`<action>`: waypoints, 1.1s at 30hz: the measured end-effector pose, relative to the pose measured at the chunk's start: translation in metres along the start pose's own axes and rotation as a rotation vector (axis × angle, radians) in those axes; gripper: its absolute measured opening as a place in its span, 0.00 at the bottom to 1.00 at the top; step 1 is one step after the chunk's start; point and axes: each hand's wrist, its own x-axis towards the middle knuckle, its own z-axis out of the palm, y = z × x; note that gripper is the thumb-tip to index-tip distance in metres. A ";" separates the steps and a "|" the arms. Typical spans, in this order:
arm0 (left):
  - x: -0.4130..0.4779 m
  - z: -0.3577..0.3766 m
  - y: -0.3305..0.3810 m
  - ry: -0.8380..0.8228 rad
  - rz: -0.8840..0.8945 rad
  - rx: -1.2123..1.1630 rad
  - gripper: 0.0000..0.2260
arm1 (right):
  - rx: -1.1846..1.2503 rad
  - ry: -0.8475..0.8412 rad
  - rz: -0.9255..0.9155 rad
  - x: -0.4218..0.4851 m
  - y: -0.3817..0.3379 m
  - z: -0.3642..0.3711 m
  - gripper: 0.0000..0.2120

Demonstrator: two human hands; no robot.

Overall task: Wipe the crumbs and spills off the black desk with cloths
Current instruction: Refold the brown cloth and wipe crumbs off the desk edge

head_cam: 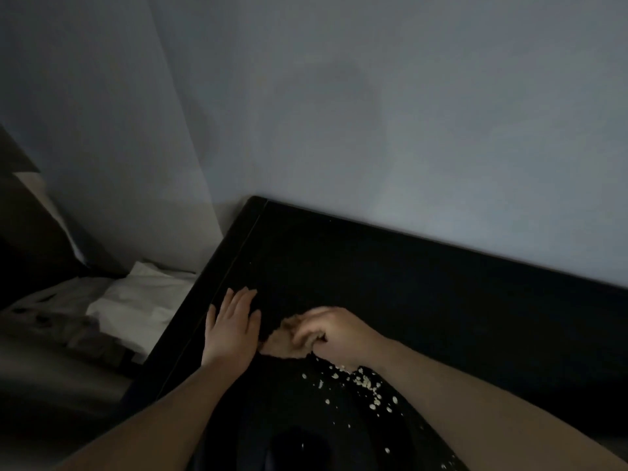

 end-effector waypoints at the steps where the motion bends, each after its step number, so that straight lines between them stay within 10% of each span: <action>1: 0.001 -0.005 0.003 -0.050 0.003 0.017 0.20 | 0.039 -0.025 0.070 -0.008 -0.005 -0.004 0.16; 10: -0.021 -0.059 0.075 -0.351 0.032 -0.701 0.15 | 0.524 0.491 0.132 -0.040 -0.070 -0.061 0.09; 15: -0.028 -0.087 0.107 -0.162 -0.040 -0.961 0.06 | 0.495 0.579 0.057 -0.056 -0.096 -0.073 0.05; 26: -0.057 -0.150 0.139 0.056 0.316 -0.517 0.03 | 0.207 0.801 0.045 -0.097 -0.127 -0.100 0.08; 33: -0.070 -0.155 0.134 -0.077 0.085 -0.877 0.05 | 0.285 0.833 0.076 -0.097 -0.145 -0.091 0.08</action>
